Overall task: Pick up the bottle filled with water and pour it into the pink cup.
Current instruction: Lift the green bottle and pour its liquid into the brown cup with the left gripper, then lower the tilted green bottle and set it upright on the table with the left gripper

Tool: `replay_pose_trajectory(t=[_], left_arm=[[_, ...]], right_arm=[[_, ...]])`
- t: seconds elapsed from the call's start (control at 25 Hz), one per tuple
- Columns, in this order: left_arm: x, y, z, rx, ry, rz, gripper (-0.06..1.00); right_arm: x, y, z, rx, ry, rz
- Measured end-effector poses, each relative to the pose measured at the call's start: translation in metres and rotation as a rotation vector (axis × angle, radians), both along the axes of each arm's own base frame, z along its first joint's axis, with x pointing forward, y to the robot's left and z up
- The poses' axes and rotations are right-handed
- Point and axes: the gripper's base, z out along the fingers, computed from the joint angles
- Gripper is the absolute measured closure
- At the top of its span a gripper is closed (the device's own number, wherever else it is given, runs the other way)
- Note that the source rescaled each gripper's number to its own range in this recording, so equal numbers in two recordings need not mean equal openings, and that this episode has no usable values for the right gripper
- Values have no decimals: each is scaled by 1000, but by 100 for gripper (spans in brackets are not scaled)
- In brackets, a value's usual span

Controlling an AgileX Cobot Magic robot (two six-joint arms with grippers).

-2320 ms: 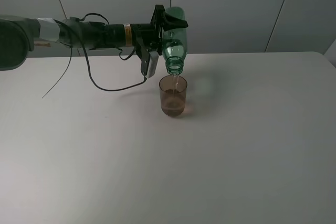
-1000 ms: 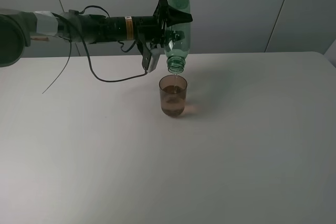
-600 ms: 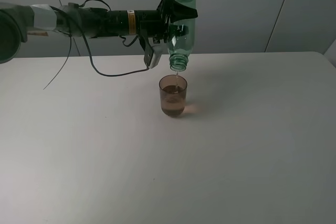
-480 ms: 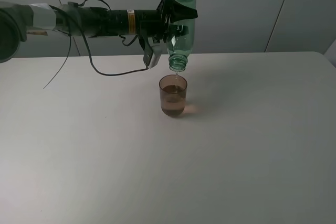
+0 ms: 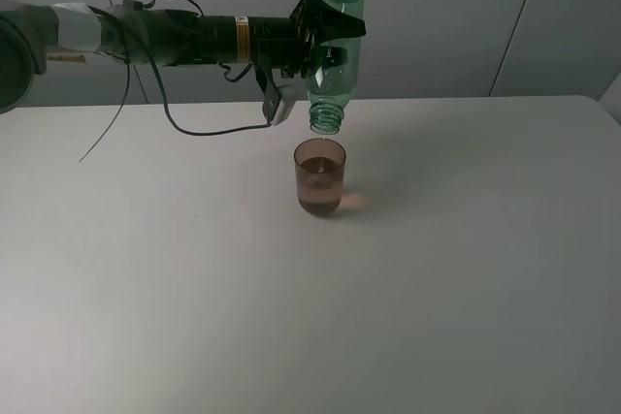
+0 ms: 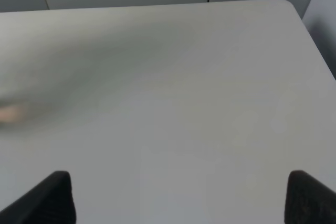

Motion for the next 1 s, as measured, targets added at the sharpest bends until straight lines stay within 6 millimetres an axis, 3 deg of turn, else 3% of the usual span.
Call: replay_pose_trajectory(t=[0.28, 0.44, 0.76, 1.0], left_arm=[[3, 1, -2, -20, 181, 53, 94], [6, 5, -4, -61, 401, 108, 94], [11, 24, -19, -268, 1163, 295, 94], [6, 52, -7, -494, 1611, 508, 94]], right_arm=[[0, 0, 0, 0, 0, 0], [0, 0, 0, 0, 0, 0], [0, 0, 0, 0, 0, 0], [0, 0, 0, 0, 0, 0]])
